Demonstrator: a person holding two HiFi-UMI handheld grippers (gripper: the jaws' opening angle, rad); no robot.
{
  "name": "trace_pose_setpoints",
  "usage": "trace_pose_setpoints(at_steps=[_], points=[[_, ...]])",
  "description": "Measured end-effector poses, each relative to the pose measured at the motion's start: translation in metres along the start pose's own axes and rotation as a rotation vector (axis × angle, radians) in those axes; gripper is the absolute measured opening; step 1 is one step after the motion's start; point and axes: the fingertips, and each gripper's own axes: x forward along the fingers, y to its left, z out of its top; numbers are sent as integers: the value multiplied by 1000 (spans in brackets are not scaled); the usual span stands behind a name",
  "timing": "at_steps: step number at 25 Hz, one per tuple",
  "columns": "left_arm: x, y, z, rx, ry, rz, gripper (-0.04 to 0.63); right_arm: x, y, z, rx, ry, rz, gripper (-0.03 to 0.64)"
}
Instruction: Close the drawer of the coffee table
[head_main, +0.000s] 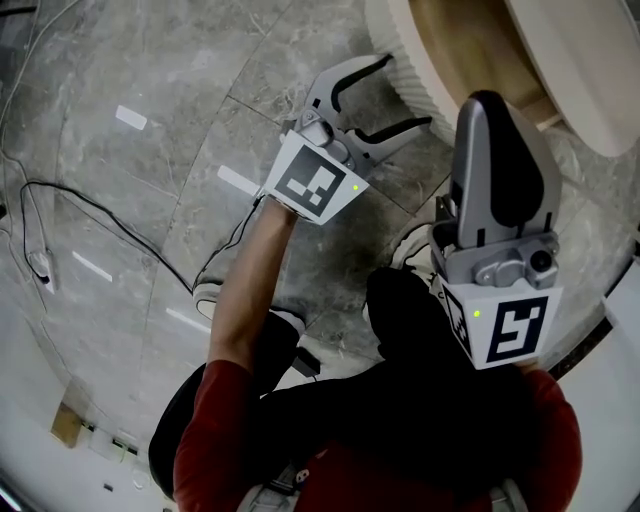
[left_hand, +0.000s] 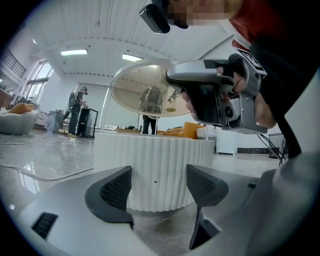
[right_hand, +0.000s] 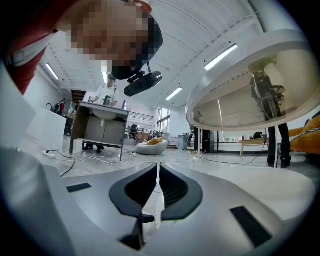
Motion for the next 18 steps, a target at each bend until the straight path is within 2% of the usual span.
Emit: trace_pose_setpoints(at_steps=[5,10,18], points=[[21,0,1,14,-14,-7,342,-5,-6,-5,5,11,-14,28],[42,4,0,102,2,-21,342,-11,-15,-10,-1,26,-40,28],[73,6,0,103,-10,-52,339,-20,-29,-21,22,47,-81,28]])
